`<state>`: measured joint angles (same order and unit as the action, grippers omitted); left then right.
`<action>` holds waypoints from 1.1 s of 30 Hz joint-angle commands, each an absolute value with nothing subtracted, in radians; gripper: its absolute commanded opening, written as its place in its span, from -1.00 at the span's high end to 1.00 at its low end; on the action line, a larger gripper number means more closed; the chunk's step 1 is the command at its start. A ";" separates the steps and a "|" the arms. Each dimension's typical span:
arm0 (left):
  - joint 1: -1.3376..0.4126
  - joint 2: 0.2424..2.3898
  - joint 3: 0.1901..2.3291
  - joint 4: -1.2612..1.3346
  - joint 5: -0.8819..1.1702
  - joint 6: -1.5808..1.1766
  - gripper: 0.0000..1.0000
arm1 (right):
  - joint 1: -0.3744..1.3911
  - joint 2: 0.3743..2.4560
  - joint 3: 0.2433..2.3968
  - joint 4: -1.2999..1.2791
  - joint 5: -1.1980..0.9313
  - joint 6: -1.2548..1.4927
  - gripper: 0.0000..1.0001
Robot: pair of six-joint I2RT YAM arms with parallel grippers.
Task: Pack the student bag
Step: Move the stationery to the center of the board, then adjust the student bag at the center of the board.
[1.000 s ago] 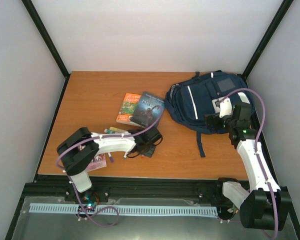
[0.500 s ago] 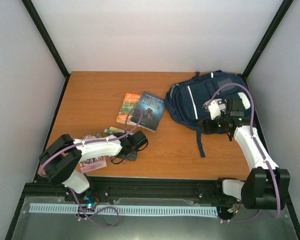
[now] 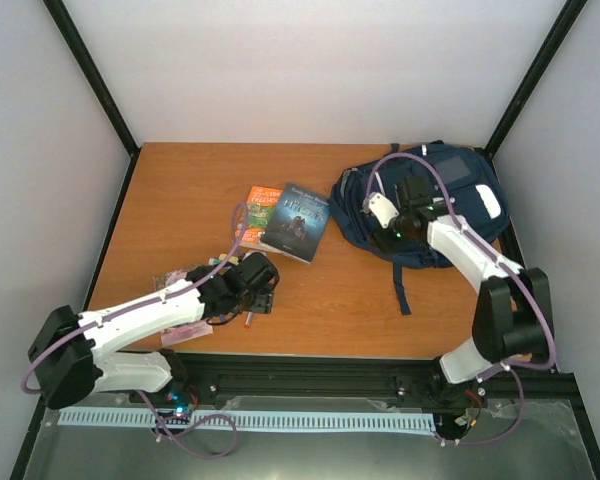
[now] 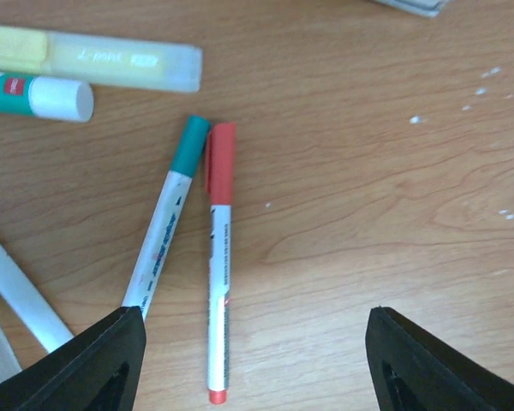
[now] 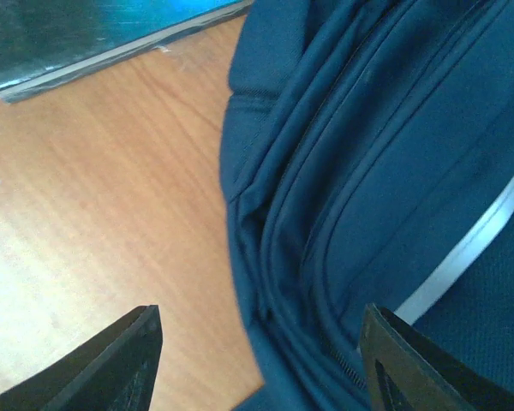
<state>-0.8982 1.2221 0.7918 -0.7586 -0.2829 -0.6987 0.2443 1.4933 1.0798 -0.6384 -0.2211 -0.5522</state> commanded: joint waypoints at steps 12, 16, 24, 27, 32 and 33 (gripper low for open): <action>-0.893 1.286 0.884 -0.608 -0.254 -0.696 -0.49 | 0.351 1.867 1.397 -0.632 -0.032 -0.460 -0.29; -0.894 1.303 0.912 -0.591 -0.222 -0.700 -0.49 | 0.357 1.952 1.424 -0.652 0.025 -0.418 -0.31; -0.894 1.291 0.924 -0.574 -0.214 -0.696 -0.50 | 0.357 1.957 1.369 -0.652 0.136 -0.388 0.44; -0.893 1.305 0.919 -0.563 -0.210 -0.696 -0.50 | 0.366 1.875 1.301 -0.662 0.056 -0.442 0.76; -0.894 1.322 0.932 -0.553 -0.202 -0.697 -0.49 | 0.394 1.672 1.099 -0.721 0.014 -0.563 0.94; -0.894 1.322 0.931 -0.549 -0.200 -0.695 -0.49 | 0.394 1.625 1.058 -0.748 0.005 -0.612 0.94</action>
<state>-0.8982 1.3151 0.8948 -0.5838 -0.2115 -0.7025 0.3683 1.7691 1.1854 -0.5976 0.0681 -0.4694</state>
